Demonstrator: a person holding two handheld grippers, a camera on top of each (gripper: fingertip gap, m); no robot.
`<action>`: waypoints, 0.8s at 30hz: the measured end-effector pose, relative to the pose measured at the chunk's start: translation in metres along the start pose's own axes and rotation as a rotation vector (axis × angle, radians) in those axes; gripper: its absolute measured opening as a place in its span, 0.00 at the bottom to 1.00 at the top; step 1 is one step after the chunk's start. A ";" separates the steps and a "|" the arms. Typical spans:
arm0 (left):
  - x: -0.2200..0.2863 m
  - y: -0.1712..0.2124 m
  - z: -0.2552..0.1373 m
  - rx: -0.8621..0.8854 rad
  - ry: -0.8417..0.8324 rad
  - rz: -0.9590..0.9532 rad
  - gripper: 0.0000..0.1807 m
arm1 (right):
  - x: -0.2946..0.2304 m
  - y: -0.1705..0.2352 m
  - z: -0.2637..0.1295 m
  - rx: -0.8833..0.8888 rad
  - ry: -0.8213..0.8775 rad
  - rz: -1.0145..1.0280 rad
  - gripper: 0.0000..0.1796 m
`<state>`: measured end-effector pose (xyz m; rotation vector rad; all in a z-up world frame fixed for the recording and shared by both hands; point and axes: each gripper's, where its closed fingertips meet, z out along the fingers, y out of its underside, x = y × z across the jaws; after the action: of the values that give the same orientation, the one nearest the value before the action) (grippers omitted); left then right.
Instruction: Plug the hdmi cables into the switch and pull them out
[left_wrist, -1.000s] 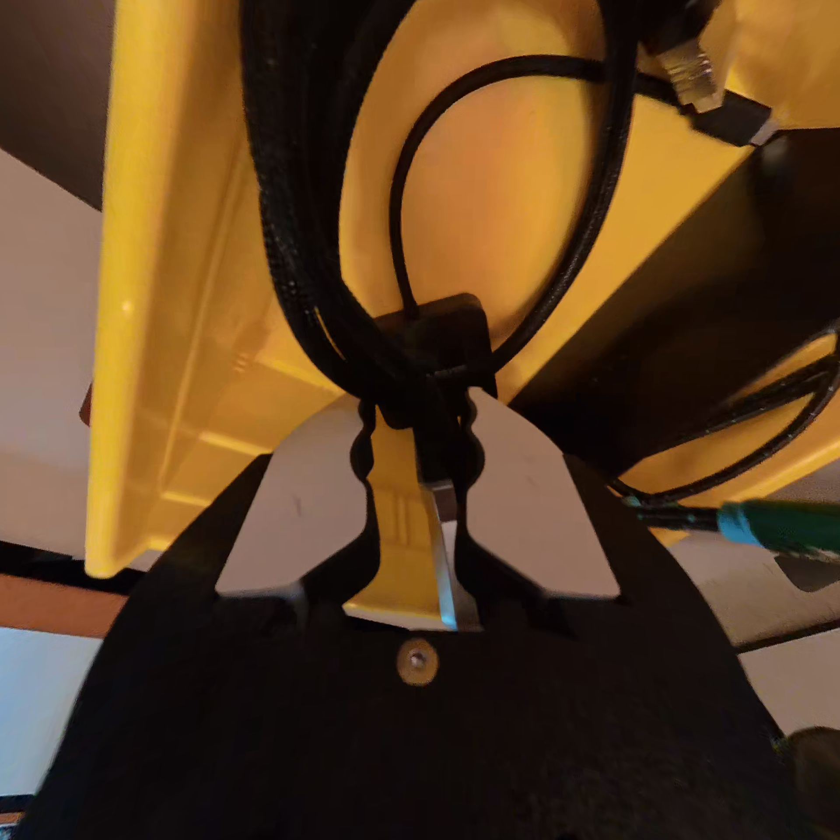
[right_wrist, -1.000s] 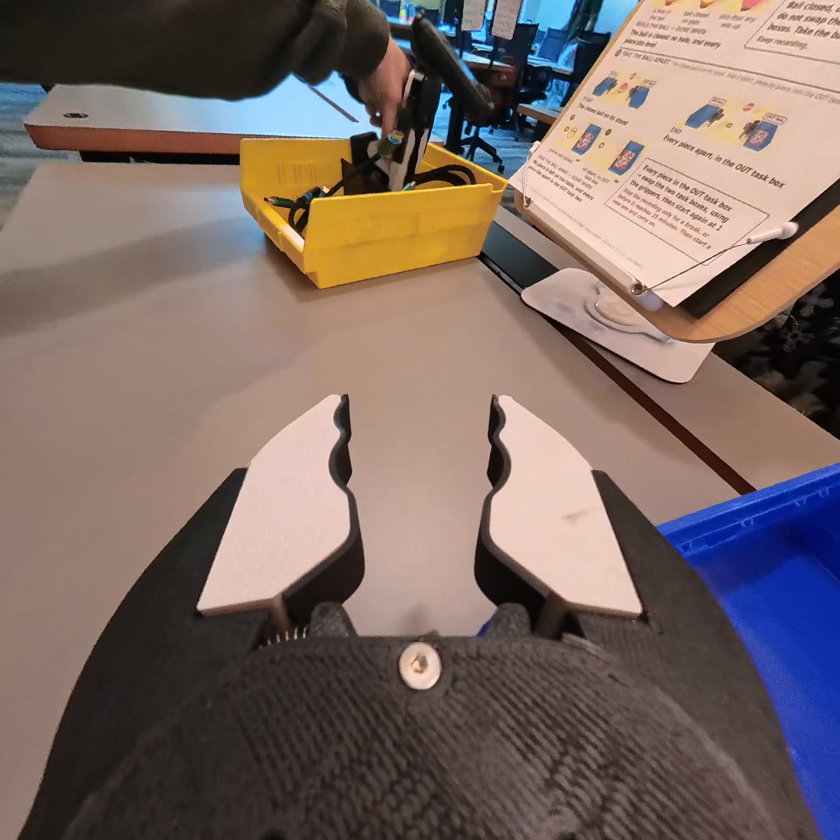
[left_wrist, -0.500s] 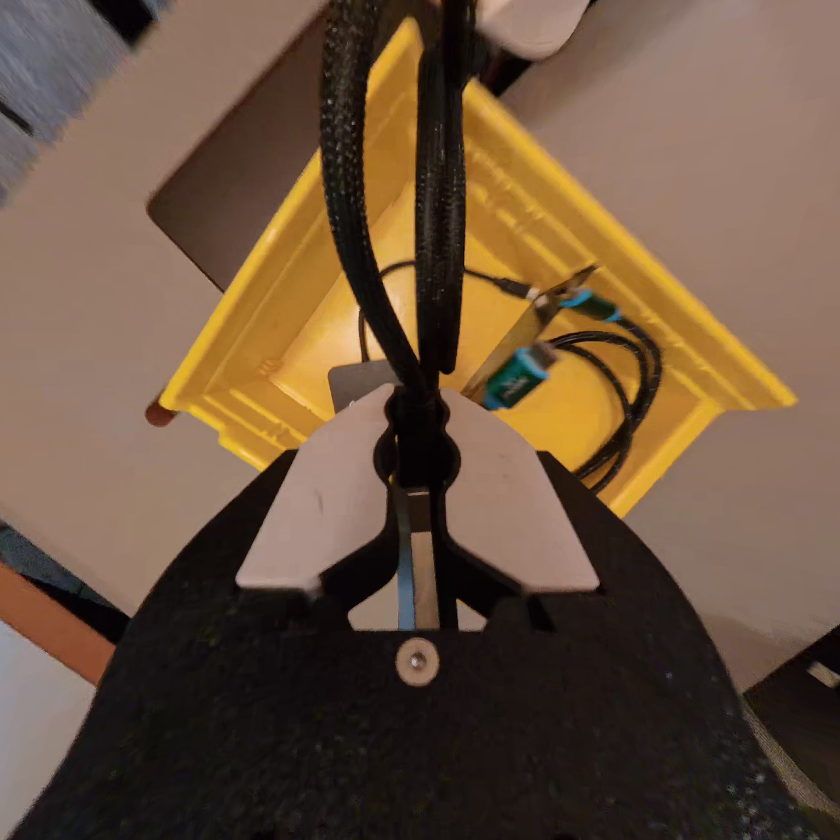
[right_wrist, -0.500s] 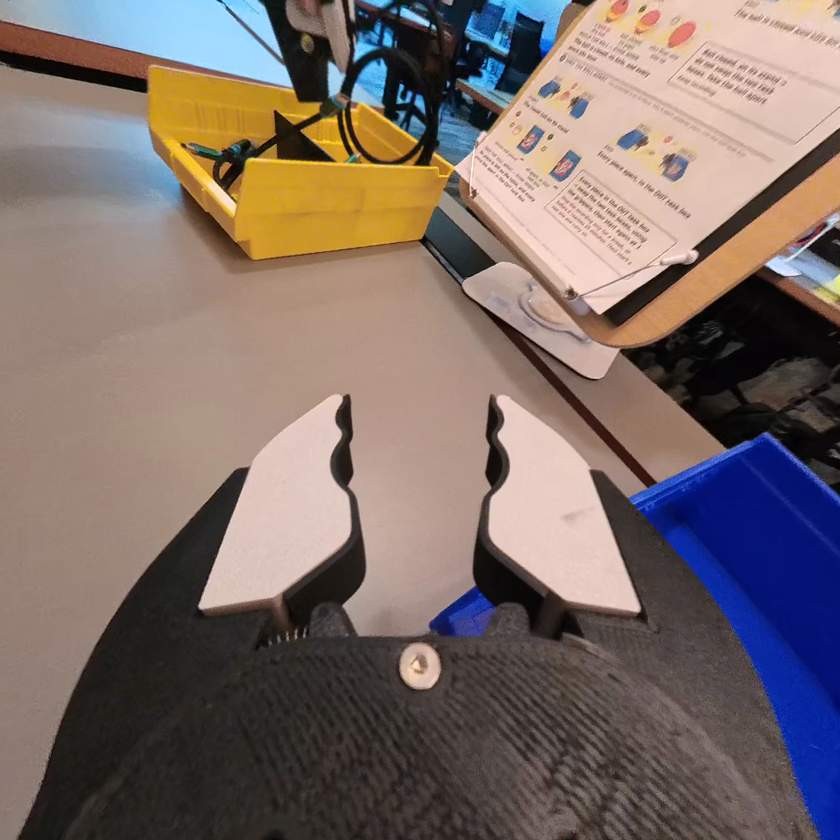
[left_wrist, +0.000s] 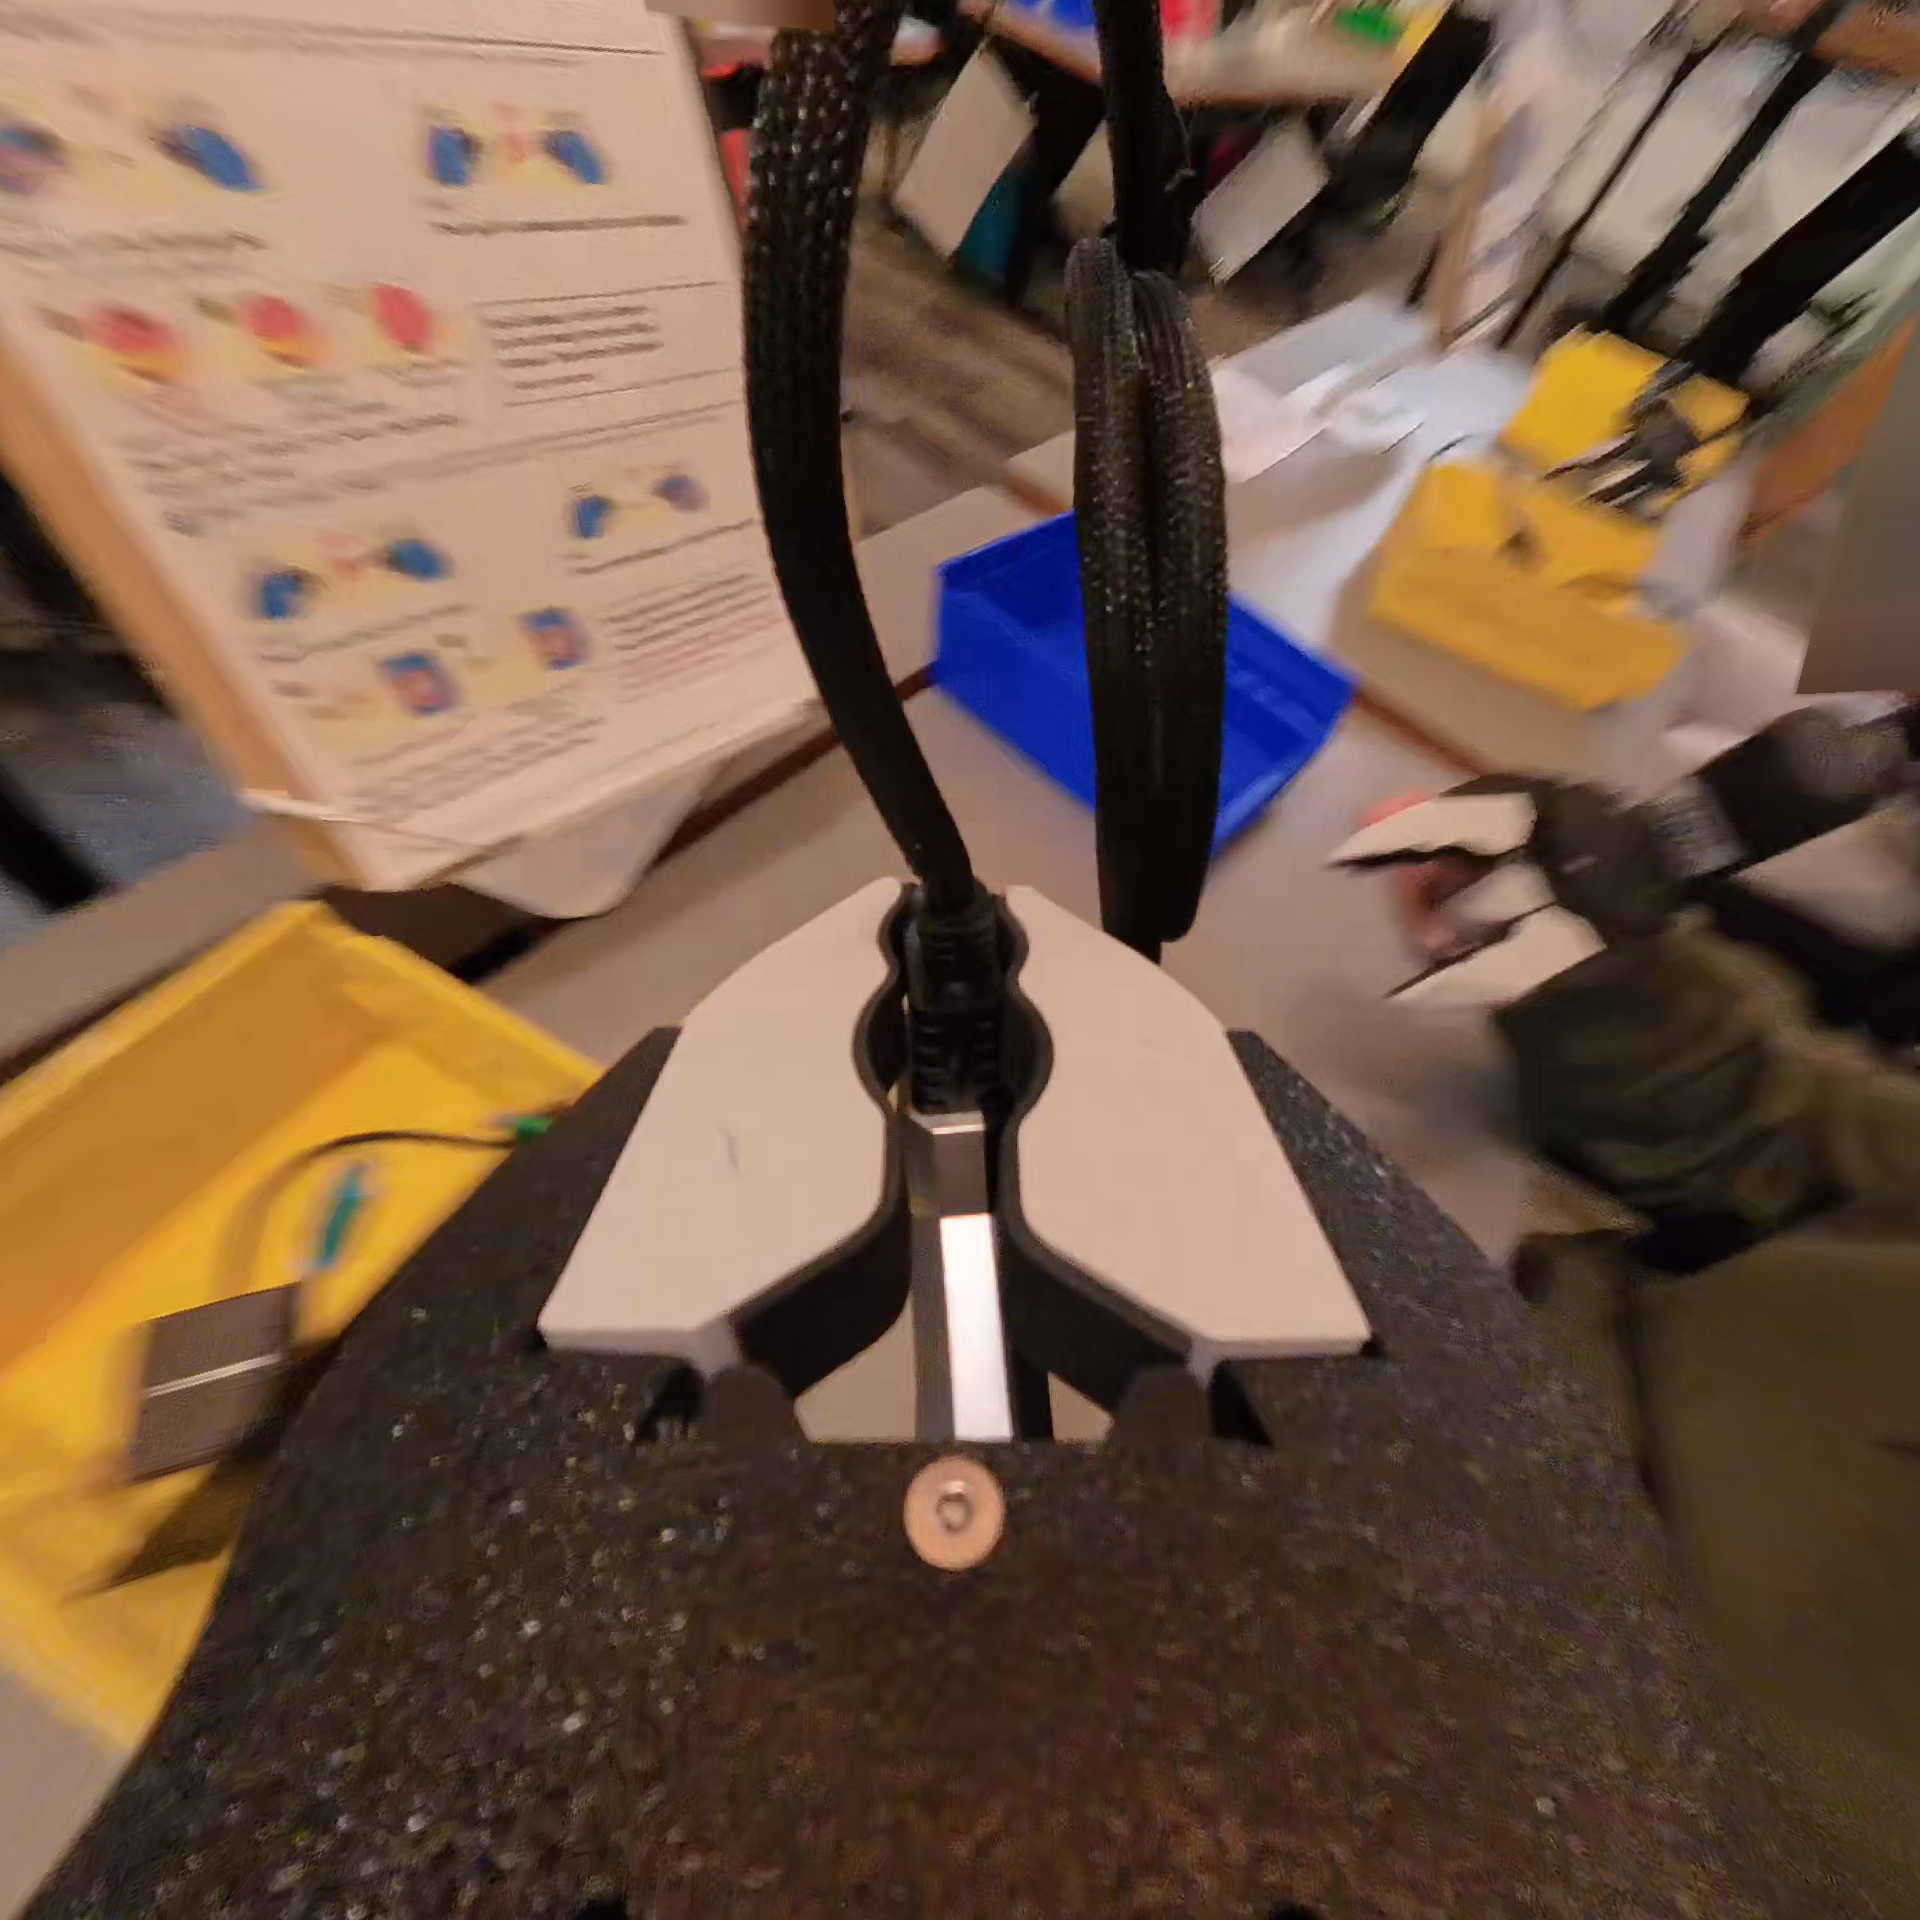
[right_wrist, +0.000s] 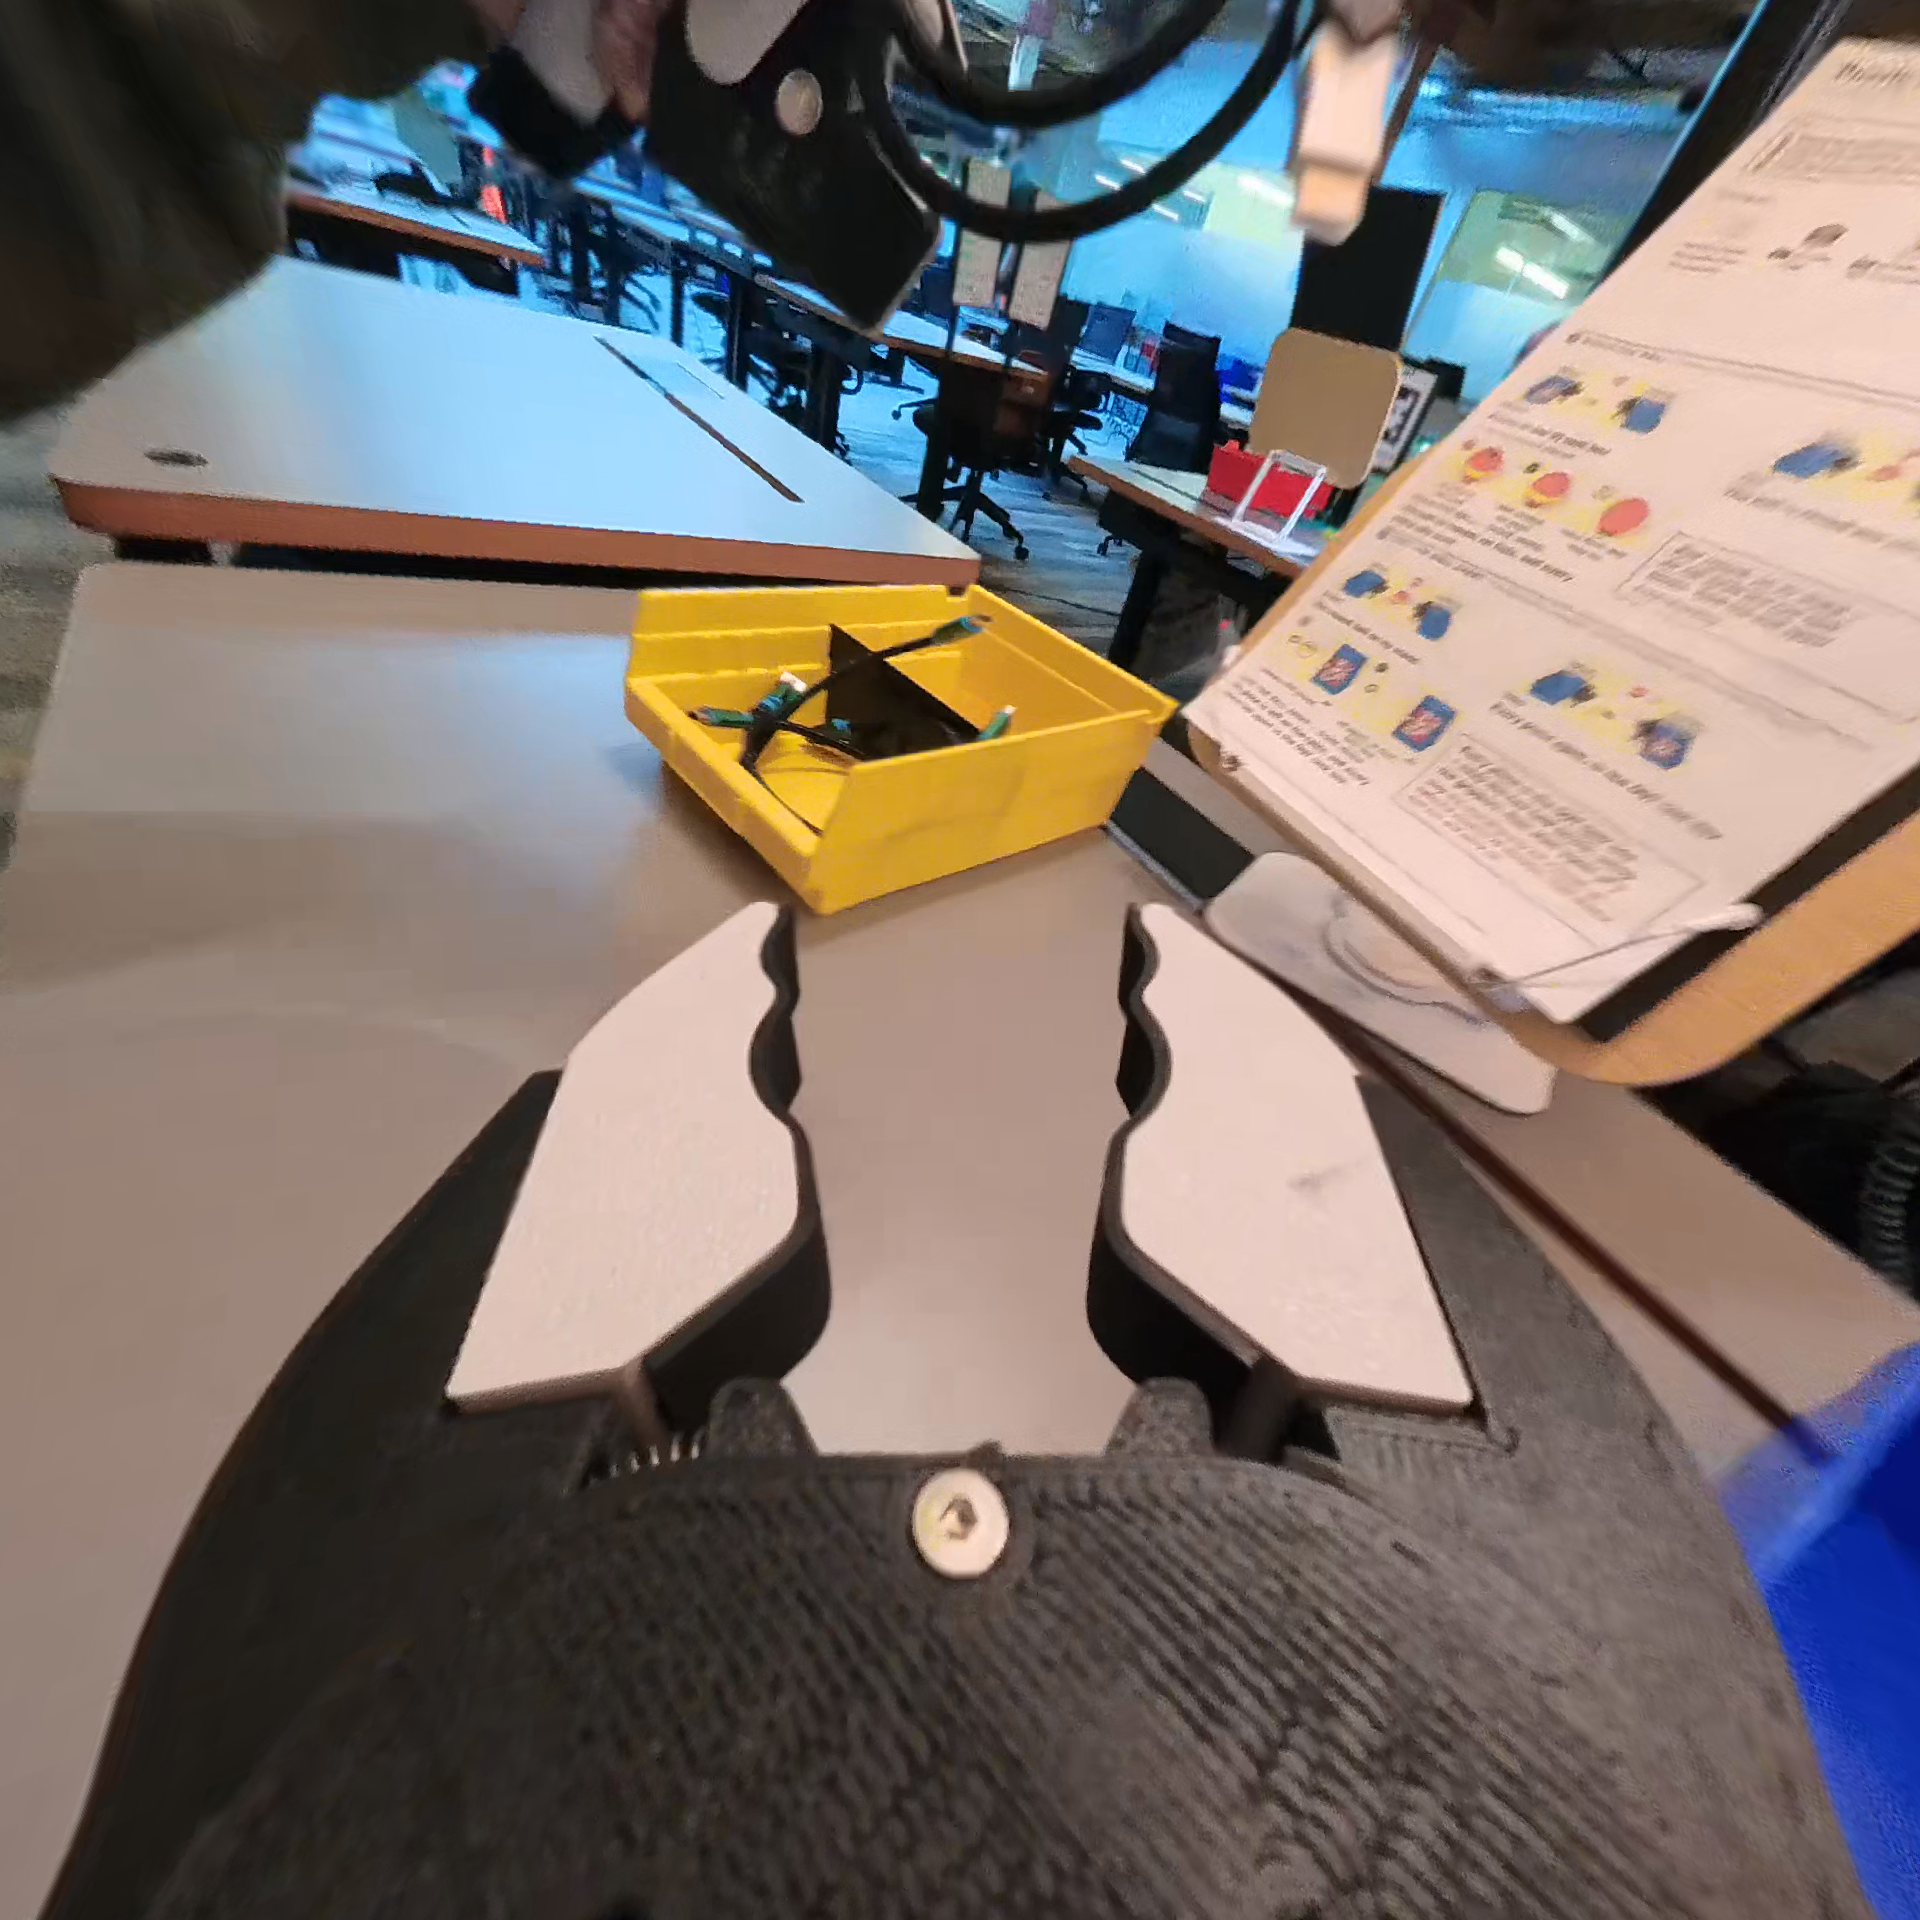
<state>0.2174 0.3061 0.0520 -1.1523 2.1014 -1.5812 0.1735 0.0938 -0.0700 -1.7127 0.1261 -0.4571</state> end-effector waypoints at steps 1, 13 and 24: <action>0.022 0.008 0.007 0.041 0.069 -0.053 0.07 | -0.014 -0.002 0.006 0.008 -0.029 0.046 0.37; 0.180 0.135 0.075 0.205 0.567 -0.369 0.07 | -0.111 -0.013 0.008 0.255 -0.458 0.699 0.25; 0.140 0.123 0.095 0.109 0.444 -0.356 0.15 | -0.079 0.000 0.018 0.423 -0.583 1.104 0.12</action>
<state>0.1339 0.1503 -0.0606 -1.2858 2.1058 -2.2653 0.1078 0.1368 -0.0902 -1.0726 0.4724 0.7777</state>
